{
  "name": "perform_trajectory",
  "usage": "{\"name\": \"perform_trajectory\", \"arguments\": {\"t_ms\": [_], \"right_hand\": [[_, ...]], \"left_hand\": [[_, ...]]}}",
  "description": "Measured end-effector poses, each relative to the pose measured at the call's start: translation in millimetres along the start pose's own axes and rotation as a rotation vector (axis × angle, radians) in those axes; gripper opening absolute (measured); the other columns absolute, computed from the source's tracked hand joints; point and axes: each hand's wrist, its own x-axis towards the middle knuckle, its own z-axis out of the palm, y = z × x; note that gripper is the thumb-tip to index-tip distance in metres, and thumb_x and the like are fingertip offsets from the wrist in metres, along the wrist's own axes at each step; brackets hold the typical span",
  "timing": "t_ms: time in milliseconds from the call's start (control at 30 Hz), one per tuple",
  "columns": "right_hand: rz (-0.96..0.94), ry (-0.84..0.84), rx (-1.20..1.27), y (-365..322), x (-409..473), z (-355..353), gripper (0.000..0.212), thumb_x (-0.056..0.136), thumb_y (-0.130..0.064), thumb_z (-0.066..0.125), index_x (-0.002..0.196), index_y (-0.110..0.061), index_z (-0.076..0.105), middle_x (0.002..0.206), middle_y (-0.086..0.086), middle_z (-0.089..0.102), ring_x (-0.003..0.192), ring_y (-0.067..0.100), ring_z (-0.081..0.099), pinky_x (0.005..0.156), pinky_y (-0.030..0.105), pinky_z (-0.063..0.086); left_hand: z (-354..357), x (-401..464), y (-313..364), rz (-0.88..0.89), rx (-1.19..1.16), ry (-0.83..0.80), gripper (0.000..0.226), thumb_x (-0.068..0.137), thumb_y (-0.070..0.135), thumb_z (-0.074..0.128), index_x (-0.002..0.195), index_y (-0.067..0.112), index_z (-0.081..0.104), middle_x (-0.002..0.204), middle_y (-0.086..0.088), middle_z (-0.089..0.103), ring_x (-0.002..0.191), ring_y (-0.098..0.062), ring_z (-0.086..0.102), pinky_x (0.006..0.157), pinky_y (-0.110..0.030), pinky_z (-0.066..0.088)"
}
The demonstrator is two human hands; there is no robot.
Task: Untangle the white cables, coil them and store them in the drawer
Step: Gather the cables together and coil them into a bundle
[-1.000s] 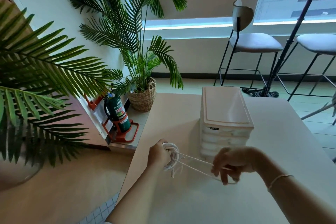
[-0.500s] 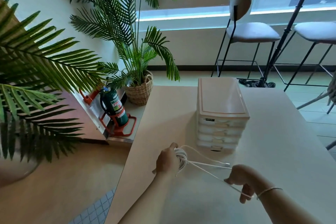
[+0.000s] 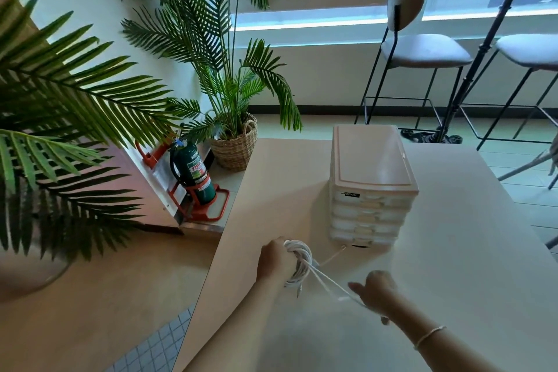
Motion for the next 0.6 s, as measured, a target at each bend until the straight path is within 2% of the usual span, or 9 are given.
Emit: {"name": "perform_trajectory", "arguments": {"t_ms": [100, 167, 267, 333, 400, 433, 500, 600], "right_hand": [[-0.164, 0.098, 0.09, -20, 0, 3, 0.055, 0.08, -0.047, 0.066, 0.115, -0.009, 0.048, 0.111, 0.009, 0.061, 0.09, 0.021, 0.056, 0.072, 0.027, 0.041], [-0.239, -0.002, 0.272, -32, 0, 9, 0.044, 0.073, -0.045, 0.074, 0.101, -0.019, 0.051, 0.094, 0.008, 0.068, 0.071, 0.019, 0.062, 0.062, 0.026, 0.046], [-0.337, -0.167, 0.452, -51, -6, 16, 0.027, 0.076, -0.042, 0.073, 0.083, -0.019, 0.061, 0.084, 0.012, 0.072, 0.058, 0.017, 0.067, 0.051, 0.02, 0.048], [-0.358, -0.176, 0.473, -63, -10, 16, 0.031, 0.078, -0.045, 0.069, 0.072, -0.015, 0.064, 0.066, 0.0, 0.069, 0.05, 0.008, 0.064, 0.049, 0.016, 0.046], [-0.353, -0.14, 0.387, -71, -11, 14, 0.035, 0.083, -0.042, 0.064, 0.058, -0.02, 0.056, 0.04, -0.011, 0.057, 0.037, -0.001, 0.055, 0.05, 0.012, 0.045], [-0.341, -0.126, 0.373, -74, -11, 15, 0.036, 0.085, -0.04, 0.062, 0.055, -0.021, 0.054, 0.033, -0.013, 0.052, 0.033, -0.001, 0.053, 0.052, 0.012, 0.045], [-0.338, -0.111, 0.448, -75, -12, 18, 0.034, 0.084, -0.037, 0.064, 0.056, -0.019, 0.059, 0.034, -0.012, 0.053, 0.033, 0.002, 0.054, 0.048, 0.012, 0.046], [-0.284, -0.186, 0.623, -77, -16, 20, 0.029, 0.084, -0.034, 0.066, 0.079, -0.006, 0.071, 0.06, -0.003, 0.066, 0.037, 0.007, 0.058, 0.044, 0.018, 0.049]], "left_hand": [[-1, -1, 2, -0.071, -0.019, 0.01, 0.019, 0.081, 0.007, 0.046, 0.088, 0.007, 0.064, 0.094, -0.013, 0.068, 0.084, -0.032, 0.057, 0.064, -0.026, 0.037], [-2, -1, 2, -0.112, -0.029, 0.02, 0.015, 0.081, 0.007, 0.047, 0.08, 0.011, 0.061, 0.093, -0.013, 0.068, 0.076, -0.028, 0.052, 0.063, -0.025, 0.036], [-2, -2, 2, -0.15, -0.061, 0.038, 0.016, 0.081, 0.005, 0.047, 0.084, 0.009, 0.062, 0.095, -0.013, 0.068, 0.078, -0.028, 0.053, 0.065, -0.025, 0.037], [-1, -3, 3, -0.172, -0.097, 0.048, 0.024, 0.081, 0.005, 0.047, 0.097, 0.007, 0.065, 0.101, -0.012, 0.068, 0.083, -0.027, 0.056, 0.067, -0.023, 0.036], [-2, -3, 3, -0.193, -0.13, 0.05, 0.029, 0.08, 0.004, 0.047, 0.103, 0.006, 0.065, 0.104, -0.012, 0.068, 0.083, -0.024, 0.055, 0.068, -0.023, 0.037], [-3, -2, 2, -0.203, -0.142, 0.052, 0.031, 0.08, 0.004, 0.046, 0.105, 0.005, 0.064, 0.105, -0.012, 0.067, 0.086, -0.026, 0.057, 0.069, -0.023, 0.038], [-4, -1, 1, -0.227, -0.173, 0.063, 0.035, 0.08, 0.004, 0.046, 0.11, 0.004, 0.063, 0.109, -0.013, 0.067, 0.097, -0.029, 0.06, 0.072, -0.023, 0.04], [-5, 0, 1, -0.249, -0.202, 0.079, 0.033, 0.081, 0.004, 0.045, 0.108, 0.004, 0.064, 0.107, -0.013, 0.067, 0.096, -0.03, 0.06, 0.072, -0.024, 0.041]]}}
